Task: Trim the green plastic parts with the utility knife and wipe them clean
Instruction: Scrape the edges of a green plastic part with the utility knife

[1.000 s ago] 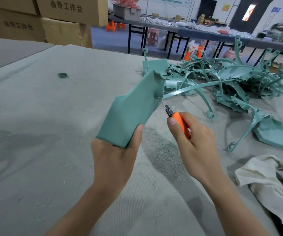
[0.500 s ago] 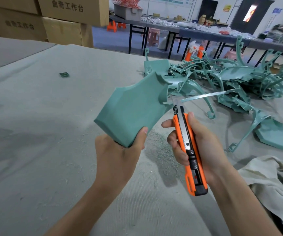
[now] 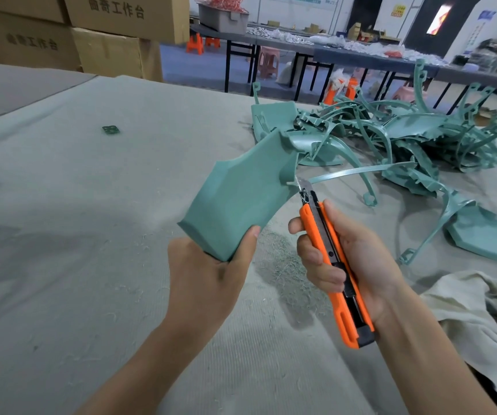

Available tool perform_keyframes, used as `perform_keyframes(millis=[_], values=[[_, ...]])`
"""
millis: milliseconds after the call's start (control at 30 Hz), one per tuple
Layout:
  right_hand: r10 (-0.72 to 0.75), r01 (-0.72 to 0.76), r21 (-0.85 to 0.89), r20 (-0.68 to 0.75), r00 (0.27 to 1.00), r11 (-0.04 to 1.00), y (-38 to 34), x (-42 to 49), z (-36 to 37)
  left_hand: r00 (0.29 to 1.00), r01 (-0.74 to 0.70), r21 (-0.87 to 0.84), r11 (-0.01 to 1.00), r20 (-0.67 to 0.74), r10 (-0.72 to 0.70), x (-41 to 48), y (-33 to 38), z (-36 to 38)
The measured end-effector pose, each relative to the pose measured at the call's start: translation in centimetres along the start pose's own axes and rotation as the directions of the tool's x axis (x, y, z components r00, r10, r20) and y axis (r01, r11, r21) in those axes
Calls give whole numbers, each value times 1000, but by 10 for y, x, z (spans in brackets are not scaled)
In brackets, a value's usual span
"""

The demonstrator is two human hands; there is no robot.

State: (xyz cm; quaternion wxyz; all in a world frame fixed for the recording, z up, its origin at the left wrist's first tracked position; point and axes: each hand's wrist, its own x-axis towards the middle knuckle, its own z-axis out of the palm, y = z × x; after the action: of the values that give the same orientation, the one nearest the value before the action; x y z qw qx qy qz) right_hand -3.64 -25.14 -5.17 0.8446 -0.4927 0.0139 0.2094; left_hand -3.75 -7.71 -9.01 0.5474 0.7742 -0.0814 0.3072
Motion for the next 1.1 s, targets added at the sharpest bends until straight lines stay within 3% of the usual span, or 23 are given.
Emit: perform_keyframes(millis=[400, 667, 1100], values=[[13, -10, 103, -31, 999, 995, 5, 5, 0, 997, -60, -1, 998, 48, 60, -5, -3, 0], [9, -6, 41, -57, 998, 999, 7, 7, 3, 995, 96, -84, 992, 34, -93, -3, -2, 2], [20, -17, 35, -103, 995, 999, 8, 6, 2, 996, 60, -30, 998, 61, -58, -2, 3, 1]])
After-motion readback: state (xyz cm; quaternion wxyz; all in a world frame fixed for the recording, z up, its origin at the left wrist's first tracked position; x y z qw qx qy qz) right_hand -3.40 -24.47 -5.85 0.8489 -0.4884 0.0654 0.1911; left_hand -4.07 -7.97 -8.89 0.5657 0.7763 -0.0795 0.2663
